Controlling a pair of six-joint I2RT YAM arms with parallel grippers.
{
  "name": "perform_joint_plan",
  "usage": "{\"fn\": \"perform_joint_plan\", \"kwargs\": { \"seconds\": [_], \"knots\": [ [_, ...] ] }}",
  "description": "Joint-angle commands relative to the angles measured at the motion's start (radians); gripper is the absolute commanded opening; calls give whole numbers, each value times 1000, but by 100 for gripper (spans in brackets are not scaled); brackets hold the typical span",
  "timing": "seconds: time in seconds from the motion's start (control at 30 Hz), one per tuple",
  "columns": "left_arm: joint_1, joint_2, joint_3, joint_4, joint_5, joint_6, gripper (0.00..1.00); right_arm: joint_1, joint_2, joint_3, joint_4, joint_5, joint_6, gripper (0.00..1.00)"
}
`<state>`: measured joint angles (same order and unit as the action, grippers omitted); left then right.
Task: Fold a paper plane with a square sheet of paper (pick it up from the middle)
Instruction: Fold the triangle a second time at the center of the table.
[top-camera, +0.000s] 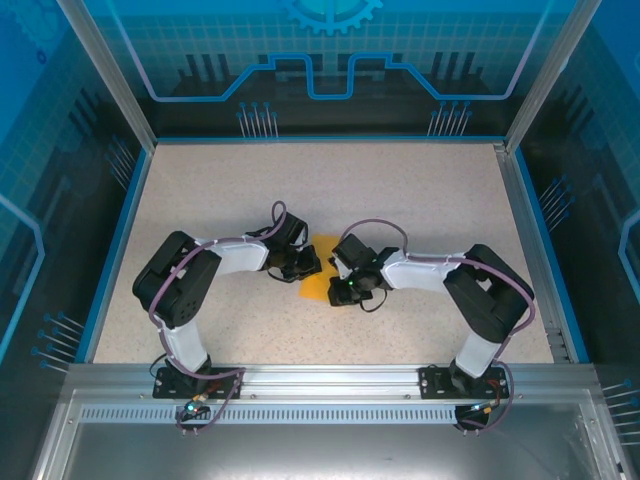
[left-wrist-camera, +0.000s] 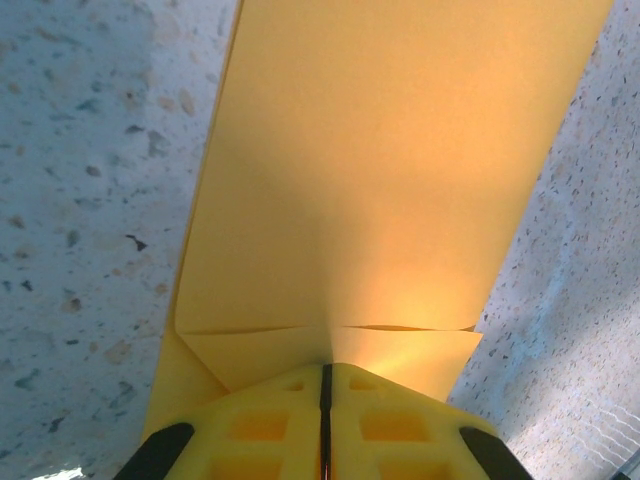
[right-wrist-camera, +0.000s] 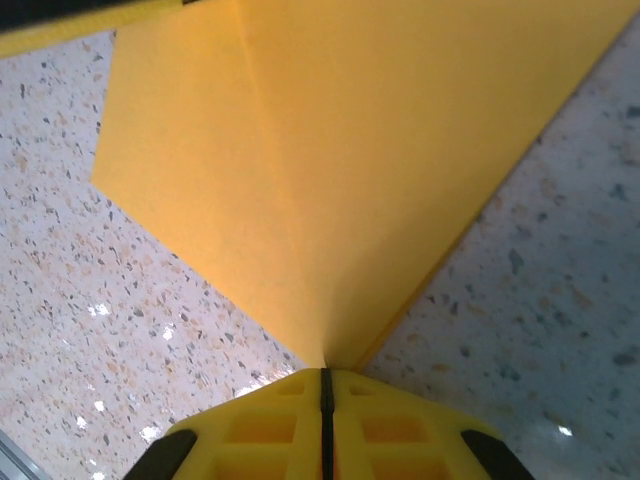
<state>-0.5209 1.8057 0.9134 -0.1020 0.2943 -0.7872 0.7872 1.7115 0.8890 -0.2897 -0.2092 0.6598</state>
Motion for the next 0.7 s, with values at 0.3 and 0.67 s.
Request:
{"fn": "perform_joint_plan", "kwargs": {
  "seconds": [0.3, 0.67],
  "knots": [
    [-4, 16, -36, -70, -14, 13, 10, 0, 52, 72, -8, 34, 24, 9],
    [-4, -65, -52, 17, 54, 46, 11, -9, 89, 33, -51, 51, 36, 8]
  ]
}}
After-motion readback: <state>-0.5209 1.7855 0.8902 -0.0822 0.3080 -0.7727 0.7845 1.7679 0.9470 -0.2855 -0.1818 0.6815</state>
